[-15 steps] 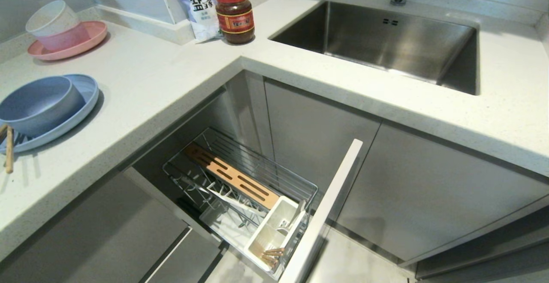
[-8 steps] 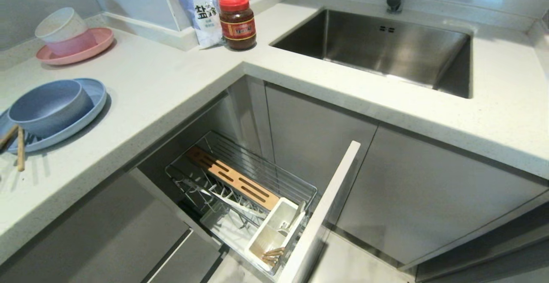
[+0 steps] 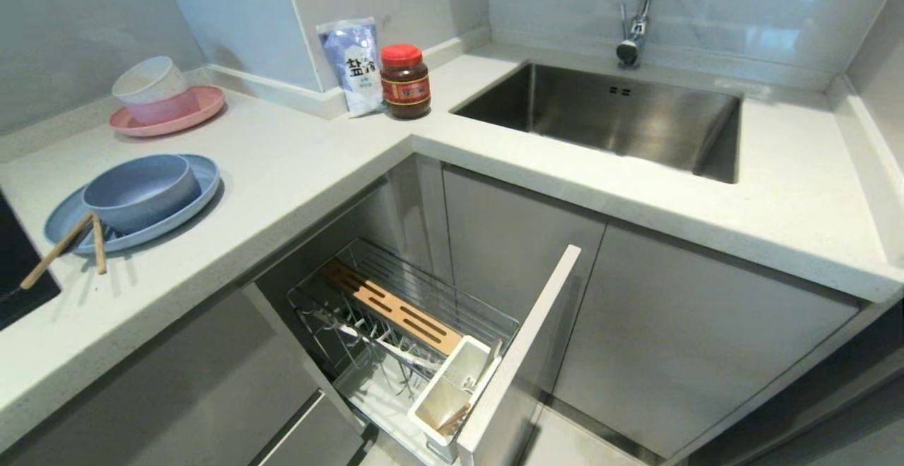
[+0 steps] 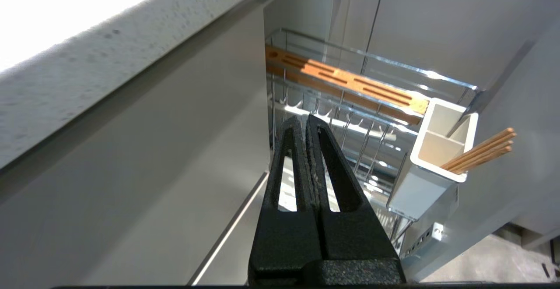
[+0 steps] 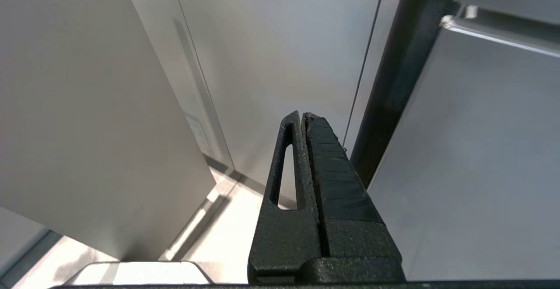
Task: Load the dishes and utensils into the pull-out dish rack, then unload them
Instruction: Close the cupboard
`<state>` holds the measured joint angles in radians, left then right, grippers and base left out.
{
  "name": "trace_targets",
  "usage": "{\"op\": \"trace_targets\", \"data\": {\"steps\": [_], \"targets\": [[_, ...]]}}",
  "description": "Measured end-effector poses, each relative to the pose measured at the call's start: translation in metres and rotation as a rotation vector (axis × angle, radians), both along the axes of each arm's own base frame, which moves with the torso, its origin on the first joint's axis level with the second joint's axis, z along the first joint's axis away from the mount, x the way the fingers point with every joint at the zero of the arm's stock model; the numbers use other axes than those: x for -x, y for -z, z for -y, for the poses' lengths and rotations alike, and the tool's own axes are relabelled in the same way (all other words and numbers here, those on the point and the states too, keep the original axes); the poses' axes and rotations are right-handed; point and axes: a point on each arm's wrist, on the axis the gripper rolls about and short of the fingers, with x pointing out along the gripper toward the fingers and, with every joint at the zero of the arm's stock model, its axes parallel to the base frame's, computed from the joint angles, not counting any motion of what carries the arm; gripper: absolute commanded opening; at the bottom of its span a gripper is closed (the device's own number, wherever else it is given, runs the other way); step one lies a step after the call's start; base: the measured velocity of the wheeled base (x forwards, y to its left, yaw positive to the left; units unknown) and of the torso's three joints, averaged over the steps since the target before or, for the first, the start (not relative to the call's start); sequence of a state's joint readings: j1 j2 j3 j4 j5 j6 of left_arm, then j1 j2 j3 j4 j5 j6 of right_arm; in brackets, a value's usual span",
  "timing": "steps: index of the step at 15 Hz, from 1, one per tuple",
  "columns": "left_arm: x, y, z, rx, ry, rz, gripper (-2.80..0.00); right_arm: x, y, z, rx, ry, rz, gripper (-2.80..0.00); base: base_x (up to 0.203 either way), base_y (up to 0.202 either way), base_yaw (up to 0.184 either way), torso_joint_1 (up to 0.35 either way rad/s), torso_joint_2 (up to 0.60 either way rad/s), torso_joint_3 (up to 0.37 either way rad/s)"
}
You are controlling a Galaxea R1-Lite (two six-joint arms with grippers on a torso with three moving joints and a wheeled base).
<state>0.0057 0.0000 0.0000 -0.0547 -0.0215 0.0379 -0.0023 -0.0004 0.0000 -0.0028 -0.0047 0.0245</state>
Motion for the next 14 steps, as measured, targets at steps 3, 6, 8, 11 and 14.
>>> {"op": "trace_targets", "data": {"steps": [3,6,8,11,14], "targets": [[0.0000,0.0000,0.0000,0.000,-0.001,0.000,-2.80,0.0000,0.0000,0.0000,0.000,0.000,0.000,-2.80,0.000,0.000,0.000,0.000,0.00,0.204],[0.0000,0.0000,0.0000,0.000,-0.001,0.000,-2.80,0.0000,0.0000,0.0000,0.000,0.000,0.000,-2.80,0.000,0.000,0.000,0.005,0.00,0.203],[0.0000,0.0000,0.0000,0.000,-0.001,0.000,-2.80,0.0000,0.0000,0.0000,0.000,0.000,0.000,-2.80,0.000,0.000,0.000,0.001,0.00,0.208],[0.0000,0.0000,0.0000,0.001,-0.001,0.000,-2.80,0.0000,0.0000,0.0000,0.000,0.000,0.000,-2.80,0.000,0.000,0.000,0.000,0.00,0.201],[0.0000,0.0000,0.0000,0.000,0.000,0.000,-2.80,0.0000,0.0000,0.0000,0.000,0.000,0.000,-2.80,0.000,0.000,0.000,0.004,0.00,0.200]]}}
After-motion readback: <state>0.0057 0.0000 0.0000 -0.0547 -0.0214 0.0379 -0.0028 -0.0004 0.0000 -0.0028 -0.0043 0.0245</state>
